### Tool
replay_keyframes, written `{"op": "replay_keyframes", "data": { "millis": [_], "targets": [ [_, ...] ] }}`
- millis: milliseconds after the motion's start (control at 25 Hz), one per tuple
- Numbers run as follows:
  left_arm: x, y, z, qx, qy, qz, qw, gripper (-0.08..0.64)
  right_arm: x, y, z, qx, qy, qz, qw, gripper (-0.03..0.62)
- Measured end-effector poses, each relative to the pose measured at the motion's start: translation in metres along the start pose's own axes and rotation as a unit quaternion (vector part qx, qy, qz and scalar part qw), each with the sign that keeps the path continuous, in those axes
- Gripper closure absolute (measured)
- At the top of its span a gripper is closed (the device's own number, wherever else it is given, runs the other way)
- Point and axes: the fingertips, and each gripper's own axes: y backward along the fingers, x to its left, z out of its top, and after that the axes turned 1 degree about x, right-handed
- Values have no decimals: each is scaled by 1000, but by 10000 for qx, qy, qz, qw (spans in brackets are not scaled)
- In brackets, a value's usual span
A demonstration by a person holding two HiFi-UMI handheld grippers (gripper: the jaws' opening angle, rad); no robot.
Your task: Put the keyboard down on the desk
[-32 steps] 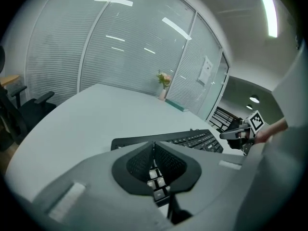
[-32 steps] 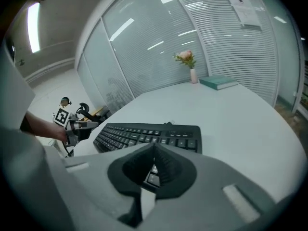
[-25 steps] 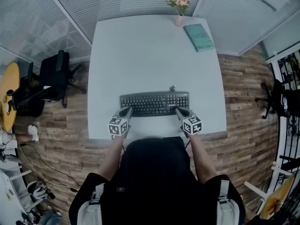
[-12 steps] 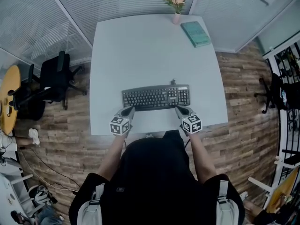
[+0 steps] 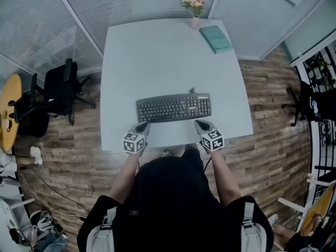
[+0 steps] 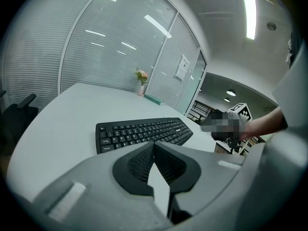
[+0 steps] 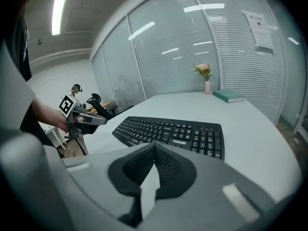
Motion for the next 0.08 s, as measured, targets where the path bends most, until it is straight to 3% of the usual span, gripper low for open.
{"op": "replay_keyframes", "data": {
  "millis": [80],
  "targets": [
    [1, 3, -4, 2, 16, -2, 10000, 549, 3, 0, -2, 4, -7, -16, 10000, 591]
  ]
}}
